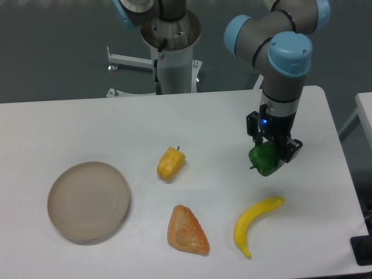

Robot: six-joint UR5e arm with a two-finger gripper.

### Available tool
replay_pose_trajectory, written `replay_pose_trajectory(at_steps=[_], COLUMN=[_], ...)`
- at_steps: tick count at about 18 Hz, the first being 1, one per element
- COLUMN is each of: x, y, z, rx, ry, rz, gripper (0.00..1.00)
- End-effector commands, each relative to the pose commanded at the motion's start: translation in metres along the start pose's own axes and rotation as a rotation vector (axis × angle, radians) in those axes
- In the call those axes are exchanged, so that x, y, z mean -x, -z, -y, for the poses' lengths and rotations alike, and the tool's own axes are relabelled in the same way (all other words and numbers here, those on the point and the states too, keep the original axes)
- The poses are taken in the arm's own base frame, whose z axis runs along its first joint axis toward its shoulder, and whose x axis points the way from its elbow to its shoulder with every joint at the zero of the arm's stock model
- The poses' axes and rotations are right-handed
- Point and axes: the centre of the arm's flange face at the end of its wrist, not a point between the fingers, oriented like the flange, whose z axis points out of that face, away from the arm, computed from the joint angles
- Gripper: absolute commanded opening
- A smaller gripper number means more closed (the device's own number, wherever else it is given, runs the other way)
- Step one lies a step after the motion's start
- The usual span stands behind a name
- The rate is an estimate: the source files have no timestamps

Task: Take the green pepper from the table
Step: 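Lift the held green pepper up off the table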

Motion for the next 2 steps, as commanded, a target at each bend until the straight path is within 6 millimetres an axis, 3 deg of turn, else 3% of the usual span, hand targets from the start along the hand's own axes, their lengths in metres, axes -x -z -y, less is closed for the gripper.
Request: replay_pose_trajectory(at_steps=[2], x=[-0.0009], y=[-0.0006], z=[0.0018], rx=[0.001], ry=[-0.003], rz=[0.000], gripper=[0.29])
